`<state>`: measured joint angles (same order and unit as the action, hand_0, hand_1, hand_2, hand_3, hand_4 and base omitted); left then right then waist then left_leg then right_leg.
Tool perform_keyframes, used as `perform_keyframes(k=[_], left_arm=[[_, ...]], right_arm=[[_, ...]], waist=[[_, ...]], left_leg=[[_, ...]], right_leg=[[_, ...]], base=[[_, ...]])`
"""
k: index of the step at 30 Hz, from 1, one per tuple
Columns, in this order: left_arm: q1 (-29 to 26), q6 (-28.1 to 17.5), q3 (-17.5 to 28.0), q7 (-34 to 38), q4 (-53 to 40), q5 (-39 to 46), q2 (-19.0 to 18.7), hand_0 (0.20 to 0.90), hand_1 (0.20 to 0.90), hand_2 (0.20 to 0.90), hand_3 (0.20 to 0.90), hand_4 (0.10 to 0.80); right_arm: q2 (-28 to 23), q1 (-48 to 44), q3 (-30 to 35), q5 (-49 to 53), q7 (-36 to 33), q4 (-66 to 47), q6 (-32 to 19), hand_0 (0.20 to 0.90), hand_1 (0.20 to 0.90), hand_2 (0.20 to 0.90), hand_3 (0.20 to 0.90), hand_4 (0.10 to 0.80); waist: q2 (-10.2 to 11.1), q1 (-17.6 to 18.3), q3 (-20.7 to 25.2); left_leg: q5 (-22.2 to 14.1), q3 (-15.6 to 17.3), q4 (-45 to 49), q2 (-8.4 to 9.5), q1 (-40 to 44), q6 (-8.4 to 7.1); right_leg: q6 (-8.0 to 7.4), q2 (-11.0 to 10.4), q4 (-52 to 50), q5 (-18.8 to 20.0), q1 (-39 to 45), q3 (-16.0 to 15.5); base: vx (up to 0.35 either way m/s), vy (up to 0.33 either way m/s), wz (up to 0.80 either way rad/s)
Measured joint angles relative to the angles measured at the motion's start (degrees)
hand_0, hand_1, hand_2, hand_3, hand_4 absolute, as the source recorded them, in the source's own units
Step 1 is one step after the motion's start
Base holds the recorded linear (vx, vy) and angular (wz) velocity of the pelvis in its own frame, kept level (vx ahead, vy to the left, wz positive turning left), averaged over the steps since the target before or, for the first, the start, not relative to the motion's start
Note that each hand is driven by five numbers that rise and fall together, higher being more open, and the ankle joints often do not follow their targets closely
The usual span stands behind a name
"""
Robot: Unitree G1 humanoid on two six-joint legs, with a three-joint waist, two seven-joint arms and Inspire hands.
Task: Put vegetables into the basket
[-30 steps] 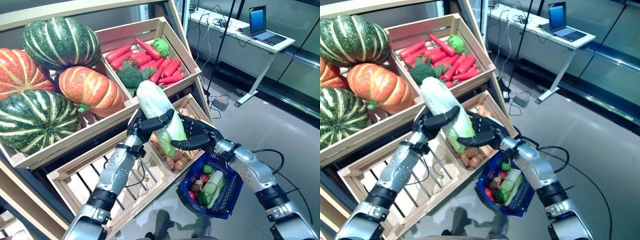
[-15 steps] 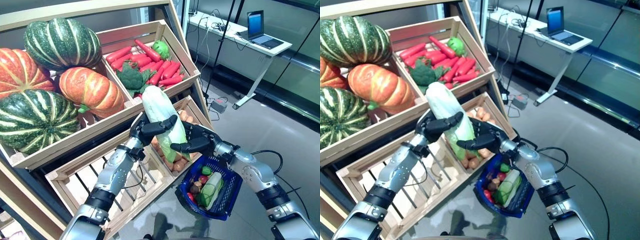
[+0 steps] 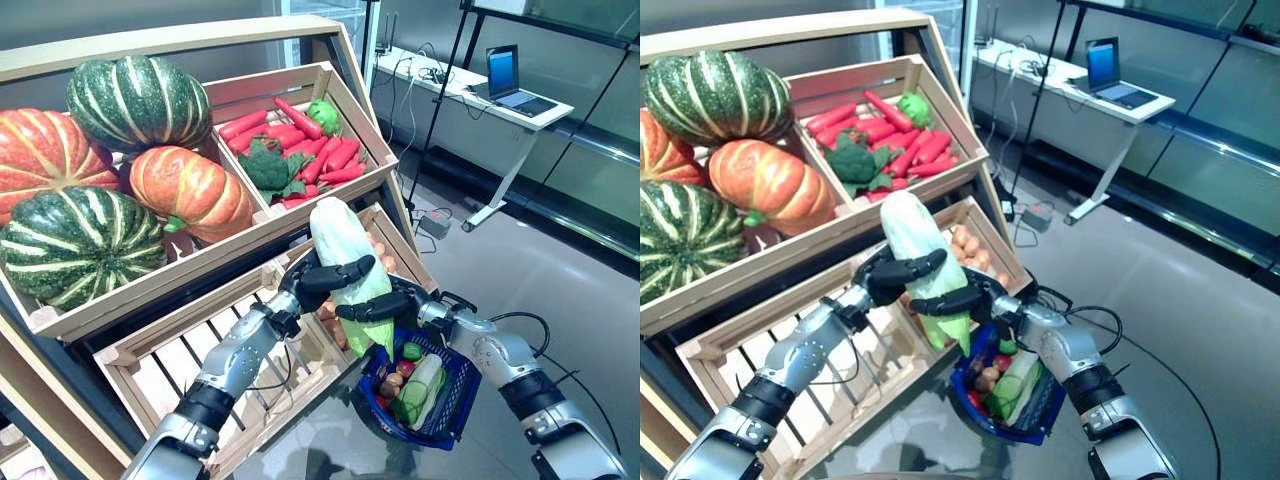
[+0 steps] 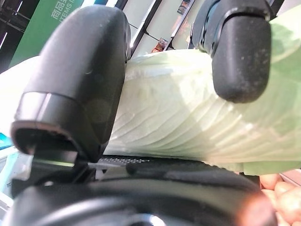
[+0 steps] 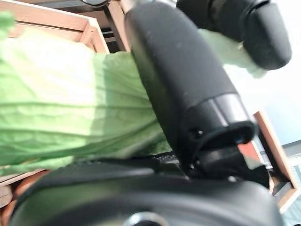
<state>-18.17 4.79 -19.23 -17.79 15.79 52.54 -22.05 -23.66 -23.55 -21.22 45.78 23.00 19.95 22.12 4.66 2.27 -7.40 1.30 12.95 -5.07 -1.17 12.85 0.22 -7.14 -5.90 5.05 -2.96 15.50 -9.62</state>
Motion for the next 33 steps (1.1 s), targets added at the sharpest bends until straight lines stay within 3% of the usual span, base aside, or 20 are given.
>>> perform_keyframes(k=[7, 8, 9, 33], left_arm=[[0.1, 0.2, -0.6, 0.1, 0.0, 0.0, -1.2, 0.3, 0.3, 0.3, 0.3, 0.4], [0.1, 0.3, -0.6, 0.1, 0.0, 0.0, -1.2, 0.3, 0.3, 0.3, 0.3, 0.4], [0.1, 0.5, -0.6, 0.1, 0.0, 0.0, -1.2, 0.3, 0.3, 0.3, 0.3, 0.4], [0.6, 2.4, -0.7, 0.3, -0.1, 0.1, -1.3, 0.3, 0.3, 0.3, 0.3, 0.4]], right_arm=[[2.1, -1.2, -1.2, 2.9, -0.5, 3.6, 0.1, 0.9, 0.9, 0.9, 0.9, 0.8], [2.0, -1.4, -1.6, 4.2, -0.5, 4.2, 0.1, 0.519, 0.519, 0.519, 0.519, 0.546], [2.1, -1.4, -1.7, 4.3, -0.5, 4.4, 0.1, 0.3, 0.3, 0.3, 0.3, 0.4], [2.2, 1.5, -2.9, 4.3, -1.7, 4.0, -1.5, 0.3, 0.3, 0.3, 0.3, 0.4]], waist=[[0.0, -0.1, 0.1], [0.0, -0.1, 0.1], [0.0, -0.2, 0.1], [-0.3, 0.1, 0.3]], left_leg=[[0.0, -0.1, 0.0, 0.01, 0.0, 0.0], [0.0, -0.1, 0.0, 0.02, 0.0, 0.0], [0.0, -0.2, 0.0, 0.02, 0.0, 0.0], [0.0, 0.2, 0.0, -0.21, -0.6, 0.01]], right_leg=[[0.02, 0.0, 0.0, 0.0, 0.1, 0.0], [0.02, 0.0, 0.0, 0.0, 0.1, -0.1], [0.02, 0.0, 0.0, 0.0, 0.1, -0.1], [0.02, 0.0, 0.0, 0.0, -0.9, 0.1]], base=[[0.0, 0.0, 0.0], [0.0, 0.0, 0.0], [0.0, 0.0, 0.0], [0.005, 0.0, 0.0]])
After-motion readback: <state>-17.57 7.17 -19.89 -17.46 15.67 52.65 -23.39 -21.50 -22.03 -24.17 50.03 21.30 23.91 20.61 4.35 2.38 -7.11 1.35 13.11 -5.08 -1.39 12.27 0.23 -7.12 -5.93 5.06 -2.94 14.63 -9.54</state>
